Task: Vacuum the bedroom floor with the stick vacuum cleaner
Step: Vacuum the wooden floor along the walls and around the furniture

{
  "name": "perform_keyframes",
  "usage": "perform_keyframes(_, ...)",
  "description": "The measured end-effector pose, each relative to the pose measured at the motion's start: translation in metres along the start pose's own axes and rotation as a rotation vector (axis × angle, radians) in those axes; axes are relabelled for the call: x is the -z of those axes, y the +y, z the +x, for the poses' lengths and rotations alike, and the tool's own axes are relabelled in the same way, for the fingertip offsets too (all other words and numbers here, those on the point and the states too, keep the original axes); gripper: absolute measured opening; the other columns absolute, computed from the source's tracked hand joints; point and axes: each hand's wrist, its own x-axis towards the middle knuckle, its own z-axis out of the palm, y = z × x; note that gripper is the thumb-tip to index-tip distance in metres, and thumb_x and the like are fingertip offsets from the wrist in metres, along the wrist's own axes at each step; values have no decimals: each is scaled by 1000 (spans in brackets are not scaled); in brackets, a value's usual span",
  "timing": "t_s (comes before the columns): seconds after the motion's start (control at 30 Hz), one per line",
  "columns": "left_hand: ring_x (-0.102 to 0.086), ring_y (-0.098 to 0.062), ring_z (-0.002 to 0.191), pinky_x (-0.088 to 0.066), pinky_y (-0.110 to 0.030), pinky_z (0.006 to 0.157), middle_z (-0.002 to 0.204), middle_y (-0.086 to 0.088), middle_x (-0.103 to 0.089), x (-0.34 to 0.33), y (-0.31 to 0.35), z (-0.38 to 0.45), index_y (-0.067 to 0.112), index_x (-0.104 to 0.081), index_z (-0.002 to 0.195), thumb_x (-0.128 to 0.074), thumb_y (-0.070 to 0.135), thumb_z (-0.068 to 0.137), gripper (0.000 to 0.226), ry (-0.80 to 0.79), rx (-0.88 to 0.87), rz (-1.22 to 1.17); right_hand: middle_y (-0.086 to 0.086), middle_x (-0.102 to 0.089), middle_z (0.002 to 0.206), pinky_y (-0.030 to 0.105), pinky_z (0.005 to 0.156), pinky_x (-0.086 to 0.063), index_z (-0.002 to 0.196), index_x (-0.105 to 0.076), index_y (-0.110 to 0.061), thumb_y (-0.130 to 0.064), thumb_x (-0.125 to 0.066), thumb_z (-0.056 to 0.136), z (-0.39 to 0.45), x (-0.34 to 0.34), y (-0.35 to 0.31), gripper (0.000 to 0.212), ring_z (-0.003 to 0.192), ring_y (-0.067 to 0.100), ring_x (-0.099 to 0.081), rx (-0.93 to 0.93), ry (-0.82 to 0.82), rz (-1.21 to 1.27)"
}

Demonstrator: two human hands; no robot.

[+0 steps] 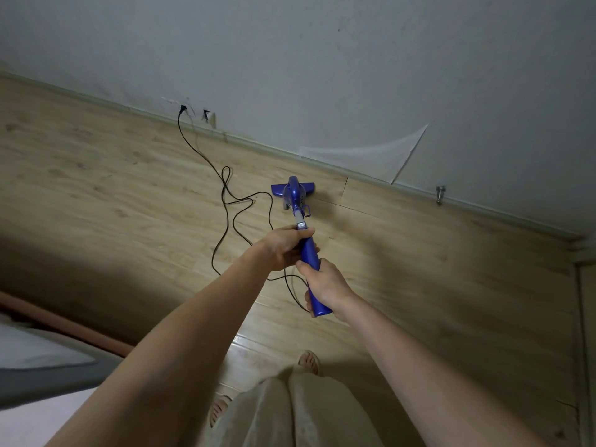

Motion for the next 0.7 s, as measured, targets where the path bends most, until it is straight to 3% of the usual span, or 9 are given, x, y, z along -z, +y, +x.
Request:
perform_keyframes(0.27, -62, -20, 79, -52, -30, 64, 93, -12, -58, 3, -29, -32, 7, -50, 116, -57, 14, 95, 23, -50, 1, 35, 10, -54, 60, 20, 36, -41, 104, -40, -10, -35, -47, 100, -38, -15, 20, 26, 30, 13, -49, 6, -7, -16)
perform_keyframes(0.47, -61, -22, 79, -52, -31, 63, 94, -13, -57, 21, -63, -63, 5, -50, 114, -57, 13, 95, 22, -75, 6, 53, 7, -53, 50, 22, 37, -42, 105, -44, -9, -34, -47, 99, -75, -48, 43, 26, 34, 17, -50, 11, 4, 17)
perform_keyframes(0.7, -62, -22, 78, -52, -31, 57, 98, -16, -57, 47, -112, -107, 6, -49, 116, -57, 13, 95, 24, -122, 18, 90, 8, -53, 56, 22, 38, -42, 108, -46, -9, -34, -47, 100, -126, -92, 74, 26, 35, 16, -50, 3, 41, 48)
